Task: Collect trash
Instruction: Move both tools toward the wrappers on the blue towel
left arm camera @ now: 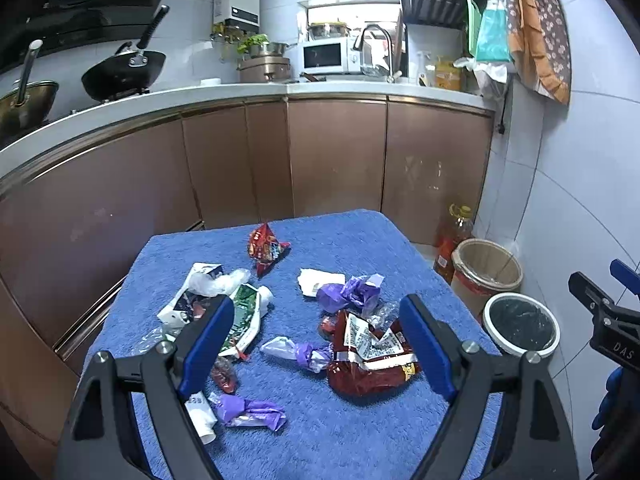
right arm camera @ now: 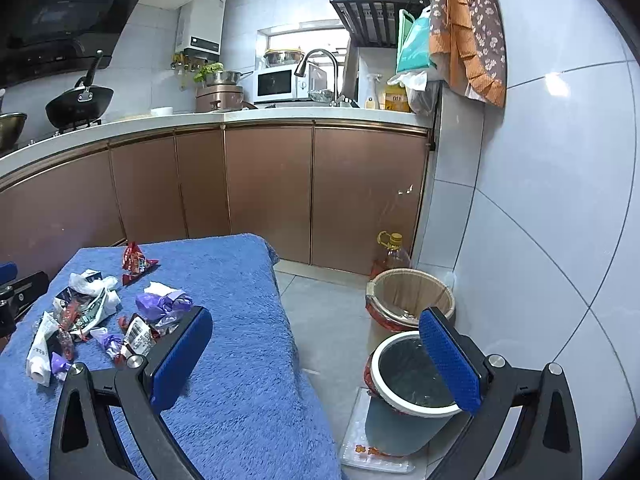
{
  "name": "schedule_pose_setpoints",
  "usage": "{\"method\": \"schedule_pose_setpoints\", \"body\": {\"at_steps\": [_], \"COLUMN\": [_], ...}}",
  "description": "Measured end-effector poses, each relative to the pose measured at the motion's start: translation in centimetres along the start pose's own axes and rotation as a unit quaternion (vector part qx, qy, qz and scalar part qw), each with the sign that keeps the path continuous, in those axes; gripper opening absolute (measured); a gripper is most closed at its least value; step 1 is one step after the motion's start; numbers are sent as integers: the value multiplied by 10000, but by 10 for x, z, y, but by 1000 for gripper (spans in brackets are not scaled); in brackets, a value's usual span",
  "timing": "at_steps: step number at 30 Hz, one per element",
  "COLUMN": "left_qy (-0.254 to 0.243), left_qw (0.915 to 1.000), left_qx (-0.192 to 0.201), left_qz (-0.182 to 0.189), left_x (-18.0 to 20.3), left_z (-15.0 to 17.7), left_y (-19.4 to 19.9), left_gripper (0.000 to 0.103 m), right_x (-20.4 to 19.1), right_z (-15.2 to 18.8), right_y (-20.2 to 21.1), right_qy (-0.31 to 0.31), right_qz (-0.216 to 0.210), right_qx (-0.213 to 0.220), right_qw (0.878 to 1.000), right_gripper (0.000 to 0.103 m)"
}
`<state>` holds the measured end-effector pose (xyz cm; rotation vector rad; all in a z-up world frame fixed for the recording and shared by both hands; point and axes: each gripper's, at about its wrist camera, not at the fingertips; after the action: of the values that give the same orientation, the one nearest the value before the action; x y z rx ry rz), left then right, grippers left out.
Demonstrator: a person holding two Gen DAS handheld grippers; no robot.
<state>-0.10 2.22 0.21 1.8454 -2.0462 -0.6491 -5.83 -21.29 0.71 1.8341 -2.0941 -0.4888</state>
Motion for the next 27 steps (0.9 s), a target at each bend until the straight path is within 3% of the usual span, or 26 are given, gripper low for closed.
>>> {"method": "schedule_pose_setpoints", "body": {"at_steps": [13,27], "left_qy": [-105,-99], "left_qw": [9992,9991], "left_qx": [-348,-106], "left_qz": [156,406], "left_x": [5,7], "left_z": [2,0], "left_y": [-32,-36], "left_gripper": [85,85], "right_x": [-6,-11], "right_z": [2,0], "right_y": [-30,-39], "right_qy": [-47,-10], "right_qz": [-385,-292], "right_qx": [-99,-155], "right_qw": [9992,9995], "right_gripper": [103,103]}}
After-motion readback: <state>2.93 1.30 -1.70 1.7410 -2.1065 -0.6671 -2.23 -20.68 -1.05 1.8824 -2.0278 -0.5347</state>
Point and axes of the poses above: each gripper's, at about its wrist camera, not at the fingertips, and y roughly against the way its jaws point, x to its right, z to its underside, and after that the axes turned 5 degrees about -z, right-handed
